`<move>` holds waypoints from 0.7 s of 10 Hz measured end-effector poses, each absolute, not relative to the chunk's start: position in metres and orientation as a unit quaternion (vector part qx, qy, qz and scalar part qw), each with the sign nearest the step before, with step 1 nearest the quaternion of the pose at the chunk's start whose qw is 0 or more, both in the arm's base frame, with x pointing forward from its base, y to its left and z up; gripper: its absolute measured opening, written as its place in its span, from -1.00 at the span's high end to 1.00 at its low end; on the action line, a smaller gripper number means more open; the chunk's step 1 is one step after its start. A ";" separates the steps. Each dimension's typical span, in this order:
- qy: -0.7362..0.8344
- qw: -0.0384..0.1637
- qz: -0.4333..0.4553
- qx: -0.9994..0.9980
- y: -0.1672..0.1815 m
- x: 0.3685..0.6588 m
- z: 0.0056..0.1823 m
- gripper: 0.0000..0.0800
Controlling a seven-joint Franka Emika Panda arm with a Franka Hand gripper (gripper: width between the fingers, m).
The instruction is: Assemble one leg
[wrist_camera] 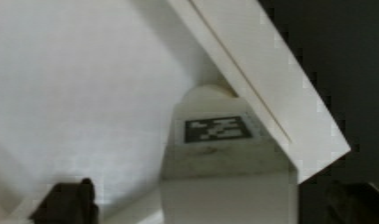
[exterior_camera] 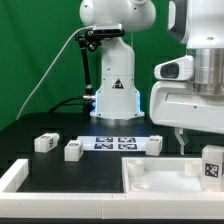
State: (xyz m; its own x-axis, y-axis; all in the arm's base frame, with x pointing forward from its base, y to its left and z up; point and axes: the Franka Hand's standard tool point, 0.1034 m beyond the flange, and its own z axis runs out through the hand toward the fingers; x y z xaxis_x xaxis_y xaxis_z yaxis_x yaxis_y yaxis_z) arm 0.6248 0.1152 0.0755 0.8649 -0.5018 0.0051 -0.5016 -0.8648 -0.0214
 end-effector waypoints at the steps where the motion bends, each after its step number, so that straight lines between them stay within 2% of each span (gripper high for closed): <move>1: 0.255 0.010 -0.009 -0.967 0.115 0.626 0.075 -0.62; 3: 0.257 0.010 -0.009 -0.966 0.115 0.626 0.075 -0.60; 5: 0.257 0.010 -0.009 -0.966 0.115 0.626 0.076 0.23; 7: 0.270 0.011 -0.009 -0.963 0.115 0.626 0.075 0.27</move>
Offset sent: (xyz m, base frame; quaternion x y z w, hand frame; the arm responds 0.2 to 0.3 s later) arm 0.0000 0.0000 0.0000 0.0000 0.0000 0.0000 1.0000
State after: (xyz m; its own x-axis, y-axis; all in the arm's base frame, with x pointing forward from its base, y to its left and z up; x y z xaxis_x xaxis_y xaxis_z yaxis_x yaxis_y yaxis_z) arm 0.6258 0.1146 0.0754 0.8539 -0.5204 0.0117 -0.5200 -0.8538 -0.0252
